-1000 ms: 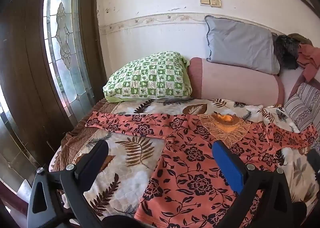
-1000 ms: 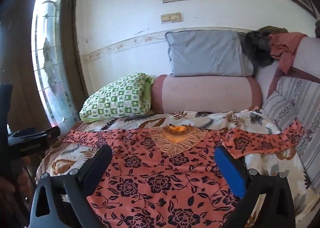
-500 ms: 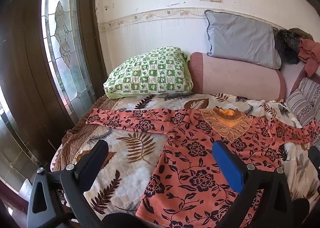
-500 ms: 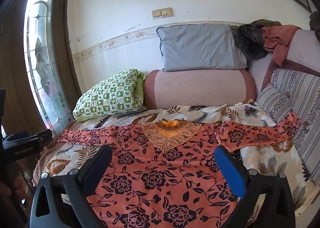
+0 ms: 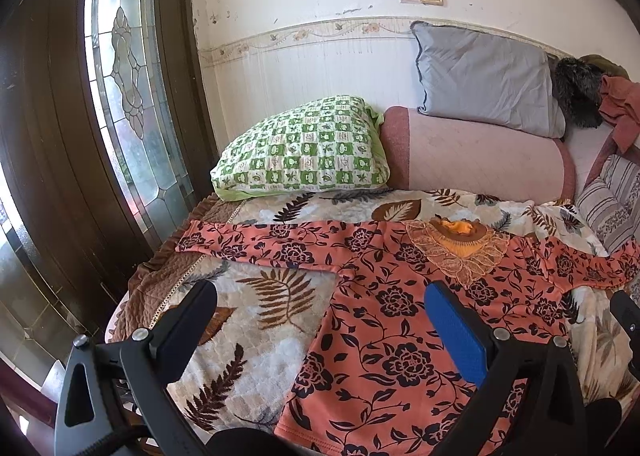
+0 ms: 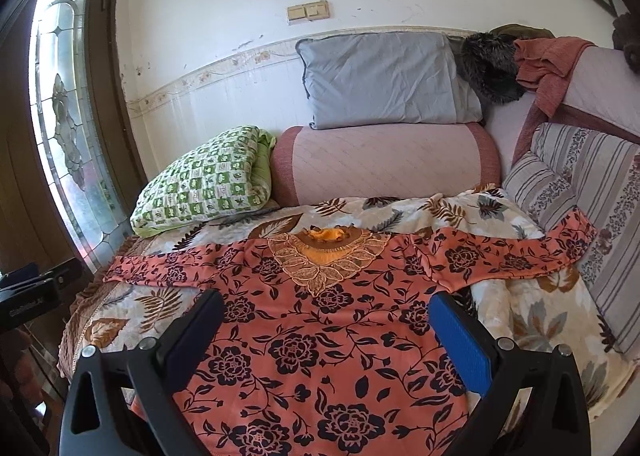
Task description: Fold small clothes
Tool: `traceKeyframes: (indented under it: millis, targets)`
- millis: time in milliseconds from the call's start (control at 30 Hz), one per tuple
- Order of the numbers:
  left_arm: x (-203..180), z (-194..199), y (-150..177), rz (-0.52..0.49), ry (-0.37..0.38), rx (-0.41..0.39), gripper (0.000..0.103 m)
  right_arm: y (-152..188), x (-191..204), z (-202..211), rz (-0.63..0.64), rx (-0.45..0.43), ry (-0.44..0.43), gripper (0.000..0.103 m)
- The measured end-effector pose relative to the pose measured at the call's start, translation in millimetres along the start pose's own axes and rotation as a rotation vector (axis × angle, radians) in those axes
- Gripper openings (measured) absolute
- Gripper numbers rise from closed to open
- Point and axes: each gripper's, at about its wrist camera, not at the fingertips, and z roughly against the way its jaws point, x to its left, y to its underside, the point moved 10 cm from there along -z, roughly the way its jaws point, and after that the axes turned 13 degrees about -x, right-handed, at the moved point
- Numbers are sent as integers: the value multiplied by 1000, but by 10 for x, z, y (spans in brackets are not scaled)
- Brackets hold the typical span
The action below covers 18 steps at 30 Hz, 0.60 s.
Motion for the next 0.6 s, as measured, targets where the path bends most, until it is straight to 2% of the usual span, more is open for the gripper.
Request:
traceKeyframes:
  millis: [600]
  targets:
    - [-39, -36, 25, -19, 9, 16, 103, 101, 192, -284, 49, 108, 46, 103]
